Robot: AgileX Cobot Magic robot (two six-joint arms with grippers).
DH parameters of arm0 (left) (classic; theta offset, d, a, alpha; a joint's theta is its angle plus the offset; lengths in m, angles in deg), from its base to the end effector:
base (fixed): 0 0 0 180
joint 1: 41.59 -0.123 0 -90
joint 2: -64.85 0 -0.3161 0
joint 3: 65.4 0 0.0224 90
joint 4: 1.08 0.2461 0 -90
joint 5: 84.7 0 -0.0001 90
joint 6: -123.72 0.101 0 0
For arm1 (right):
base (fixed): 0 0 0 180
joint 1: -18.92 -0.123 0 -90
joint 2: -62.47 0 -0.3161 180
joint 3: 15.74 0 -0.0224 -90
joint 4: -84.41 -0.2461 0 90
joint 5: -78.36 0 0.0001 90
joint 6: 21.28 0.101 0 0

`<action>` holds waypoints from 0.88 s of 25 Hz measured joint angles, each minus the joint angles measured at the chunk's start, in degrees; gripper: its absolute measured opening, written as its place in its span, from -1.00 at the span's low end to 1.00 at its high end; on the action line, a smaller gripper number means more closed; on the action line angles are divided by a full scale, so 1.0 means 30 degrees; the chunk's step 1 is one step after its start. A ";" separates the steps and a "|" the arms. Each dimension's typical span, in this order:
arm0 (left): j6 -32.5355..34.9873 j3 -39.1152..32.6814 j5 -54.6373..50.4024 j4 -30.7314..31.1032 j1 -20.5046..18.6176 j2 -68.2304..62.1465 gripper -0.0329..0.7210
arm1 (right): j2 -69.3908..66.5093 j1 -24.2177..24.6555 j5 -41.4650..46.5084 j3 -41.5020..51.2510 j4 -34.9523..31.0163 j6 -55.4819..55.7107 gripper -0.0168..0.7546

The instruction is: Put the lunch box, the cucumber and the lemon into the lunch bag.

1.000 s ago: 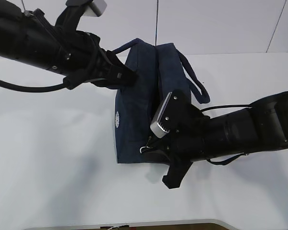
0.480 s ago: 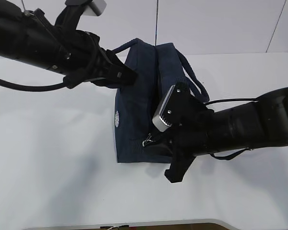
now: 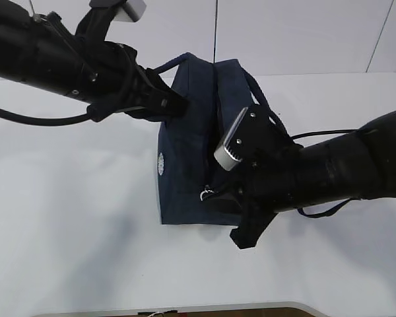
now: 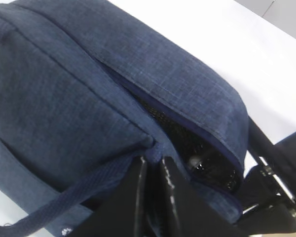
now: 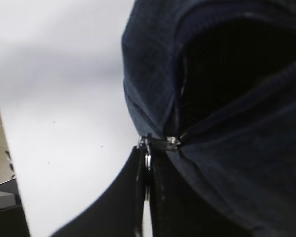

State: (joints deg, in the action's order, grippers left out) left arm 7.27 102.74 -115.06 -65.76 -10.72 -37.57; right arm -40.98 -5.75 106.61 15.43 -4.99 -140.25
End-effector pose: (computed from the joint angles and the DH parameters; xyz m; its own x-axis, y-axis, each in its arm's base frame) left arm 0.2955 -0.2305 0.2952 -0.5016 0.3412 -0.7950 0.7846 0.5665 -0.2519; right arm 0.2775 0.1802 0.2107 -0.2254 -0.5831 -0.7805 -0.9017 0.4283 -0.0596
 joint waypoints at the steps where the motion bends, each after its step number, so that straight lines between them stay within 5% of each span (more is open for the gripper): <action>1: 0.0000 0.0000 0.0000 0.0000 0.0000 0.0000 -0.91 | 0.0071 0.0000 0.0000 0.0000 0.0625 0.0715 -0.94; 9: 0.0000 0.0000 0.0000 0.0000 0.0000 0.0000 -0.91 | 0.0116 0.0000 0.0567 0.0000 0.3753 0.5570 -0.94; 22: 0.0000 0.0000 0.0000 0.0000 0.0000 0.0000 -0.91 | 0.1265 0.0000 0.0100 0.0000 0.4114 0.7245 -0.94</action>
State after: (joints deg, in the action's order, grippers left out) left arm 7.27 102.74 -115.06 -65.76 -10.72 -37.57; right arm -37.18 -5.75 106.91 15.43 7.36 -118.51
